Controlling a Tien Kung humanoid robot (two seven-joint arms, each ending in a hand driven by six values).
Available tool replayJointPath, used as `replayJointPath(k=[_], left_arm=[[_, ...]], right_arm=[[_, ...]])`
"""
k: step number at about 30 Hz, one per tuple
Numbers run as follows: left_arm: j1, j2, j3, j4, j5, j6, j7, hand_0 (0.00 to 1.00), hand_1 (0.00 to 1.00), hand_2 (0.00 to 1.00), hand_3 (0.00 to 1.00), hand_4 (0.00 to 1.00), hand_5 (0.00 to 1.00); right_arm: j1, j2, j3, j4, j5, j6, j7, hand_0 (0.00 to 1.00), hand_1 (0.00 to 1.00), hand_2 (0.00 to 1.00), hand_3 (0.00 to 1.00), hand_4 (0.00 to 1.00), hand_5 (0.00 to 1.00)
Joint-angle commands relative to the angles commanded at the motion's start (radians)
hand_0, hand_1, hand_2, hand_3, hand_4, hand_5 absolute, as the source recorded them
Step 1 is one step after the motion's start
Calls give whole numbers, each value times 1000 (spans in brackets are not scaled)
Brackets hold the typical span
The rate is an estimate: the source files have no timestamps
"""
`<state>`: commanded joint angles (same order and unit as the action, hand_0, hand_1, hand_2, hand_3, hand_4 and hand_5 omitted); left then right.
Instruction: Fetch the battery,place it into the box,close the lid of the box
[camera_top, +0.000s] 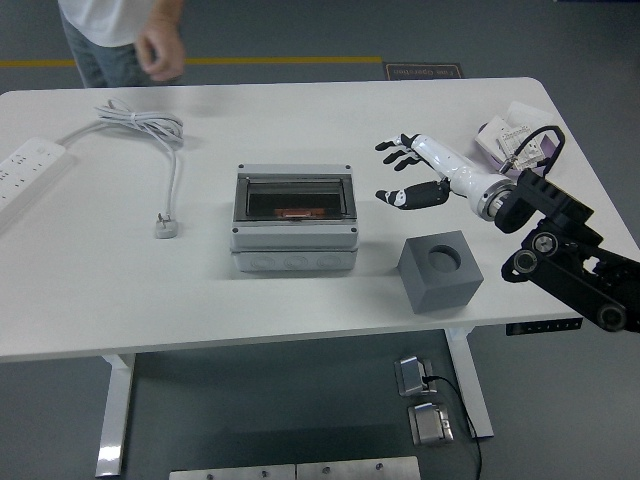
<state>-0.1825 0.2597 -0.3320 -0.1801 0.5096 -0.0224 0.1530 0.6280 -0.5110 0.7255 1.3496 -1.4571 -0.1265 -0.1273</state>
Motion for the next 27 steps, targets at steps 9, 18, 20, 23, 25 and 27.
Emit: replayJointPath(k=[9, 18, 20, 23, 25, 27], left_arm=[[17, -3, -26, 0, 9, 2, 3, 569, 687, 554, 591, 487, 148], [22, -3, -35, 0, 9, 3, 2, 569, 687, 554, 591, 488, 149], [21, -2, -38, 0, 12, 3, 3, 570, 687, 554, 591, 488, 150], [20, 2, -40, 0, 11, 4, 2, 570, 687, 554, 591, 488, 150], [19, 5, -40, 0, 8, 4, 2, 570, 687, 554, 591, 488, 150], [20, 7, -38, 0, 5, 4, 2, 570, 687, 554, 591, 488, 149]], right_arm=[[-311, 92, 344, 82, 101, -168, 234, 765, 655, 698, 757, 802, 222], [-540, 195, 490, 14, 451, -108, 582, 748, 653, 690, 750, 812, 246], [-557, 196, 481, 15, 529, -69, 645, 736, 650, 684, 735, 855, 335], [-564, 191, 478, 17, 643, -48, 716, 736, 650, 684, 735, 855, 335], [-566, 186, 482, 17, 725, -47, 748, 736, 650, 684, 735, 855, 335], [-568, 182, 488, 18, 784, -53, 756, 740, 654, 685, 734, 894, 410]])
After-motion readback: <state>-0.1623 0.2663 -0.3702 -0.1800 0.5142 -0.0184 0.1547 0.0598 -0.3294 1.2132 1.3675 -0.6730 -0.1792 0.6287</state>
